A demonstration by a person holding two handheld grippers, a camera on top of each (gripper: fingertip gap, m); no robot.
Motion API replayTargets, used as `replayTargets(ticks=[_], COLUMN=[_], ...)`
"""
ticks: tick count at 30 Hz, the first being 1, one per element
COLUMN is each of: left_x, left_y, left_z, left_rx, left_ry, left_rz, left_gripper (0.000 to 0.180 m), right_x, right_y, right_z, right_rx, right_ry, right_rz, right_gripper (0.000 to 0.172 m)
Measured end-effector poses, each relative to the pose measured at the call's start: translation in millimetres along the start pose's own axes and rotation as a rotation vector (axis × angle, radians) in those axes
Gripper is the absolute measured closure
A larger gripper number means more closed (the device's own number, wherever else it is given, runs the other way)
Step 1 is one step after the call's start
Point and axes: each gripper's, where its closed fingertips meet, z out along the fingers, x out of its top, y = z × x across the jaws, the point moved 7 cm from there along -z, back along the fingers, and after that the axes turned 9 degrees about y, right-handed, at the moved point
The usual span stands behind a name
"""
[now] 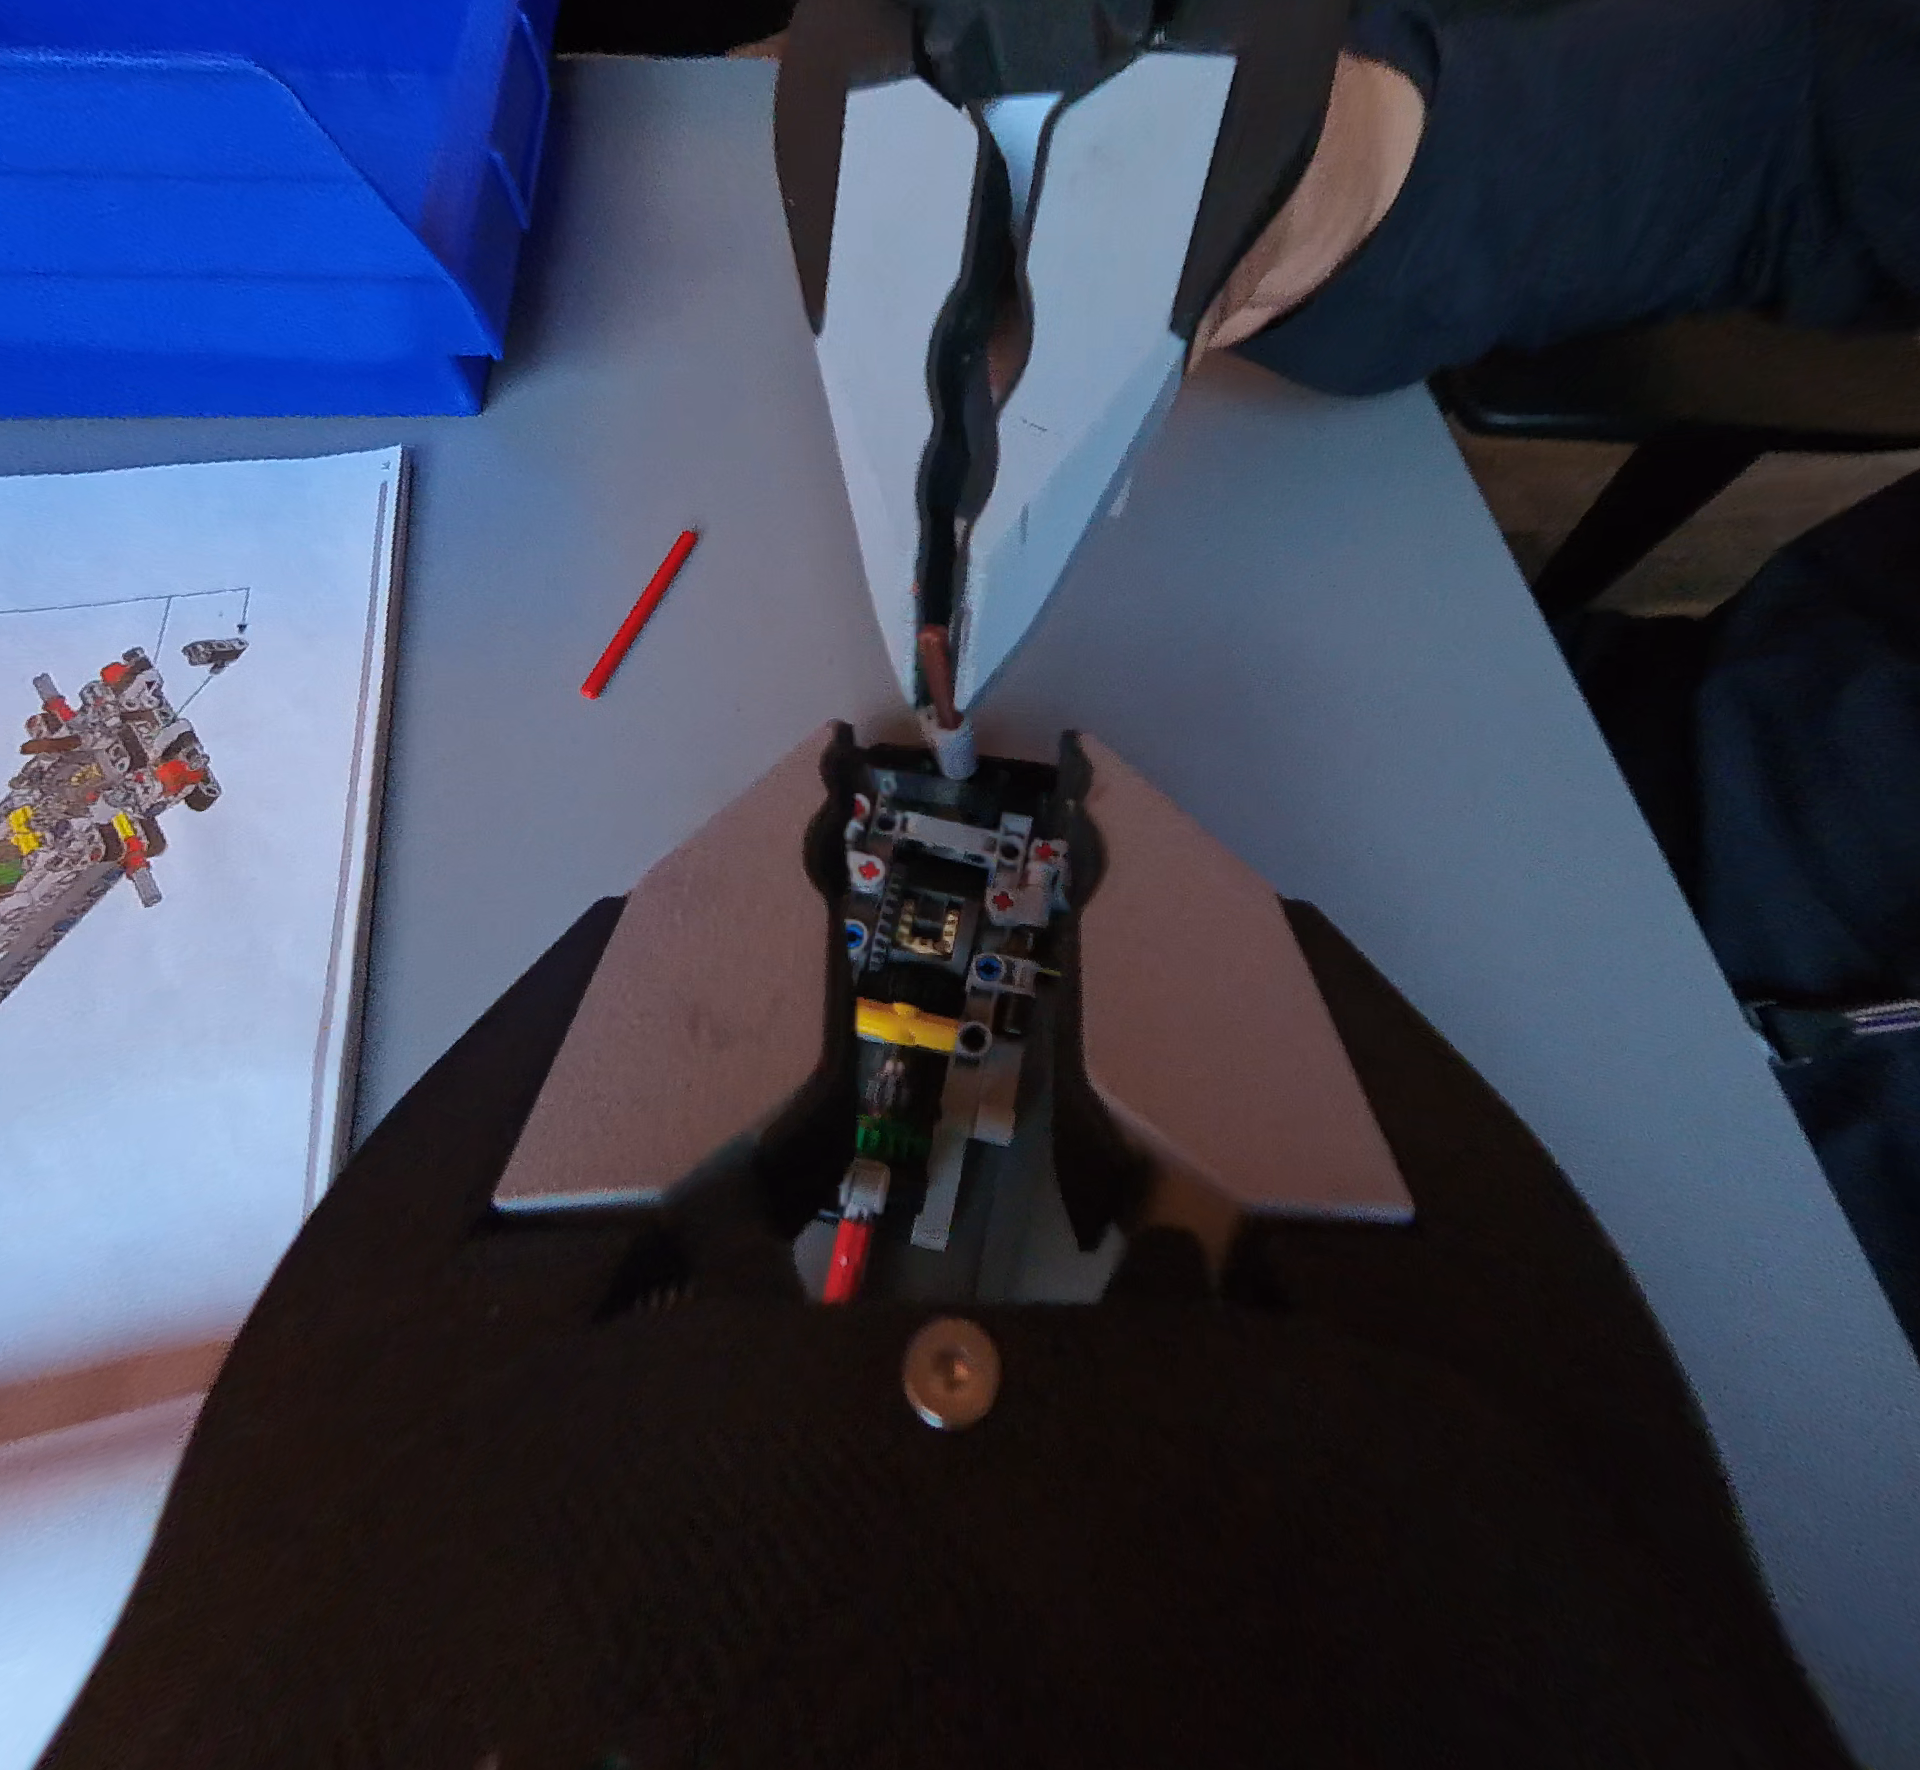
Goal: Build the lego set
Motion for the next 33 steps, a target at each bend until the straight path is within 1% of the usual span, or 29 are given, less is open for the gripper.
replayTargets(ticks=[2, 4, 5, 9, 13, 15, 18, 20, 22, 23, 24, 25, 27, 28, 29, 31, 33], left_x=[2, 5, 6, 2, 4, 3, 5, 14, 22, 24, 24, 23, 24, 25, 25, 25, 24], left_y=[-3, -1, 1, 8, 9, 8, 6, 4, 5, 5, 6, 7, 9, 11, 12, 13, 11], left_z=[-3, -6, -7, -5, 1, 2, -4, -12, -15, -14, -12, -9, -5, -4, -4, -2, 1], left_rx=[-0.014, -0.049, -0.065, -0.123, -0.092, -0.08, -0.047, -0.024, -0.039, -0.05, -0.071, -0.091, -0.095, -0.093, -0.089, -0.059, -0.003], left_ry=[0.032, 0.069, 0.076, 0.04, 0.036, 0.029, 0.027, 0.067, 0.13, 0.148, 0.148, 0.149, 0.162, 0.162, 0.158, 0.155, 0.123], left_rz=[-0.032, -0.032, -0.023, 0.012, 0.031, 0.033, 0.05, 0.038, -0.017, -0.051, -0.086, -0.111, -0.112, -0.1, -0.085, -0.04, -0.032], left_gripper=[0.134, 0.134, 0.131, 0.122, 0.129, 0.135, 0.13, 0.135, 0.144, 0.146, 0.143, 0.137, 0.132, 0.133, 0.139, 0.14, 0.14], right_x=[1, 3, 4, 12, 13, 12, 12, 14, 18, 20, 22, 24, 25, 26, 26, 26, 25], right_y=[-1, -2, -2, -3, -7, -8, -6, -6, -6, -7, -8, -8, -10, -11, -12, -11, -9], right_z=[-2, -4, -4, -11, -11, -9, -11, -13, -16, -17, -18, -18, -19, -19, -19, -19, -19], right_rx=[0.042, 0.072, 0.073, 0.081, 0.111, 0.098, 0.061, 0.056, 0.061, 0.068, 0.073, 0.078, 0.1, 0.105, 0.109, 0.097, 0.051], right_ry=[0.039, 0.064, 0.067, 0.098, 0.101, 0.089, 0.059, 0.068, 0.093, 0.109, 0.125, 0.139, 0.154, 0.156, 0.162, 0.155, 0.128], right_rz=[0.039, 0.049, 0.045, 0.013, 0.001, -0.015, -0.036, -0.036, -0.019, -0.006, 0.01, 0.024, 0.051, 0.062, 0.068, 0.069, 0.052], right_gripper=[0.171, 0.171, 0.171, 0.171, 0.171, 0.171, 0.171, 0.171, 0.172, 0.171, 0.171, 0.171, 0.172, 0.172, 0.172, 0.172, 0.172])
